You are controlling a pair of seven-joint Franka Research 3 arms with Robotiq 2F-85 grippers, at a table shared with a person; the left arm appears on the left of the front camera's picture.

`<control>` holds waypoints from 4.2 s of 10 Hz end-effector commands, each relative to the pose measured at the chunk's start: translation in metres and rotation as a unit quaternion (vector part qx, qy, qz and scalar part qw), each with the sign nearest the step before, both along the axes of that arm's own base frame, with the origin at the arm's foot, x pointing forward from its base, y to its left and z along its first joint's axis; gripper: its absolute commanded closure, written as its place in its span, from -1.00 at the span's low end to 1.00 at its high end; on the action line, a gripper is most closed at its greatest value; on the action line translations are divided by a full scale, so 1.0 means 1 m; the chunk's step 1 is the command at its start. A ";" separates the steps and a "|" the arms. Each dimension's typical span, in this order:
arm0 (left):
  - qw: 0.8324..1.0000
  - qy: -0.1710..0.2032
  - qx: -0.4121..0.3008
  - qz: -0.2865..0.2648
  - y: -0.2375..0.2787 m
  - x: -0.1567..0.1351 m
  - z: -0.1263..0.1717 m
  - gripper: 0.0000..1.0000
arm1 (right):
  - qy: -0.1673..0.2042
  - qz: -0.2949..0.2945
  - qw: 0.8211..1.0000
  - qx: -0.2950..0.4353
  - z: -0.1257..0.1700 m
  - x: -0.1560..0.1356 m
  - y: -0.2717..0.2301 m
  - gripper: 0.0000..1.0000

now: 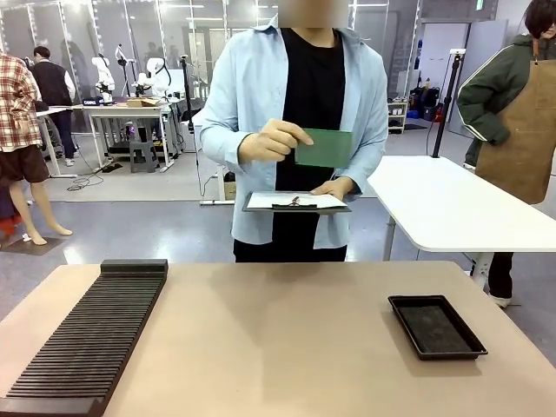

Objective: Inspect the PCB.
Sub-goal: Pick up the Blank PCB that the human is holding.

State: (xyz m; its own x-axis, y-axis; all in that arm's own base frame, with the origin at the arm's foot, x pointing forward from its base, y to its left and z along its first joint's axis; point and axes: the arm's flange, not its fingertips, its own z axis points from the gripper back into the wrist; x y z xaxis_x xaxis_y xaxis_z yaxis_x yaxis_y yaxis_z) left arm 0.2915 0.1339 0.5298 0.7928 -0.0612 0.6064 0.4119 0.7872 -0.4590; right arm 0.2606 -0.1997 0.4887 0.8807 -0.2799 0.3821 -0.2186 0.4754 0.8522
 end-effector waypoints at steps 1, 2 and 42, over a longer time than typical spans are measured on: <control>1.000 0.005 0.006 0.006 0.000 -0.002 0.001 -1.00 | -0.013 0.003 1.000 0.002 0.001 0.000 0.000 -1.00; 1.000 0.005 0.006 0.006 0.000 -0.002 0.001 -1.00 | -0.013 0.003 1.000 0.002 0.001 0.000 0.000 -1.00; 1.000 0.005 0.006 0.006 0.000 -0.002 0.001 -1.00 | 0.358 0.078 0.889 0.274 -0.014 0.182 0.341 1.00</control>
State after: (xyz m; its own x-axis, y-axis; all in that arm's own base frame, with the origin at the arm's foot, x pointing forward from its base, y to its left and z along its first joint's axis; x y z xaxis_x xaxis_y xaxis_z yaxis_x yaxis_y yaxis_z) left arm 0.2908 0.1354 0.5297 0.7915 -0.0596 0.6083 0.4131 0.7856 -0.4606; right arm 0.4388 0.1395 0.4743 0.8807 -0.1111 -0.4605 0.4589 -0.0405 0.8876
